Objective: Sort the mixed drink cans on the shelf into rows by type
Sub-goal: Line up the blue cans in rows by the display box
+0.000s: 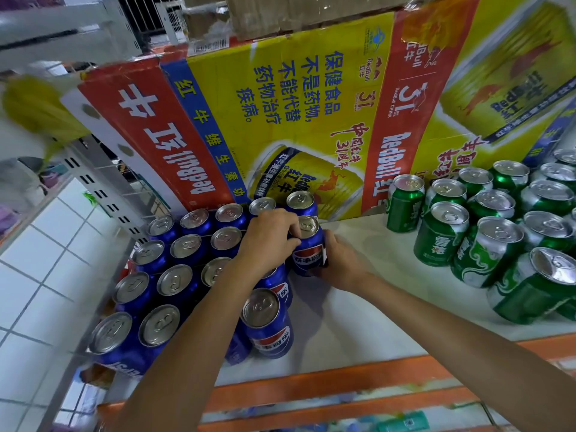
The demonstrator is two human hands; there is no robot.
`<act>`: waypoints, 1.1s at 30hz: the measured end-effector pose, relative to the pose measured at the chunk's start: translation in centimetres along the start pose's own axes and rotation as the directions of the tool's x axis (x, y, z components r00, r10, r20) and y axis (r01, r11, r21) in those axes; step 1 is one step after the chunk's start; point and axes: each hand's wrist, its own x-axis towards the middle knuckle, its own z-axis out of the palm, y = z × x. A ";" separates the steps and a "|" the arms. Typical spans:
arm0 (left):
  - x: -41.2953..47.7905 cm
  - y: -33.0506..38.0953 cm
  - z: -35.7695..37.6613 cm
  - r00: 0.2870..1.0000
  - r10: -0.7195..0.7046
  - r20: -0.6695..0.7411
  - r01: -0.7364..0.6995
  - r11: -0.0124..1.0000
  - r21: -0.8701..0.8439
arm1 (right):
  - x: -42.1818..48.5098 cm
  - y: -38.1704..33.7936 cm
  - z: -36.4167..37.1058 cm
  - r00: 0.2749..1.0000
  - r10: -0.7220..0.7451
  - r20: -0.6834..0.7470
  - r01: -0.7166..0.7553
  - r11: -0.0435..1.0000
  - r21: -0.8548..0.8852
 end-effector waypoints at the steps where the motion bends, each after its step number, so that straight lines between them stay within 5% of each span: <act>1: 0.0 -0.1 0.0 1.000 0.006 -0.002 -0.006 1.000 -0.008 | 0.3 0.2 -0.1 1.000 0.006 0.022 -0.006 1.000 -0.009; 5: 0.0 -0.4 -0.1 0.999 0.026 0.023 -0.025 0.999 -0.030 | 1.7 1.3 -1.6 0.991 0.044 0.130 -0.039 0.999 -0.038; 12: 0.3 -0.4 -0.6 0.998 0.018 0.059 -0.014 0.998 -0.068 | 4.5 1.3 -2.0 0.993 0.023 0.119 -0.051 0.971 0.235; 20: 0.6 -0.4 -0.7 0.998 0.031 0.059 -0.028 0.998 -0.057 | 3.6 0.7 -2.1 0.988 -0.039 0.152 0.011 0.983 0.181; 23: 0.4 -0.4 -0.9 0.997 0.025 0.070 -0.018 0.995 -0.103 | 2.8 0.8 -1.4 0.974 -0.051 0.219 0.044 0.998 0.034; 33: 0.3 -0.1 -0.7 1.000 0.009 0.017 -0.008 0.997 -0.075 | 2.1 1.3 0.1 0.996 0.006 0.087 -0.009 1.000 0.028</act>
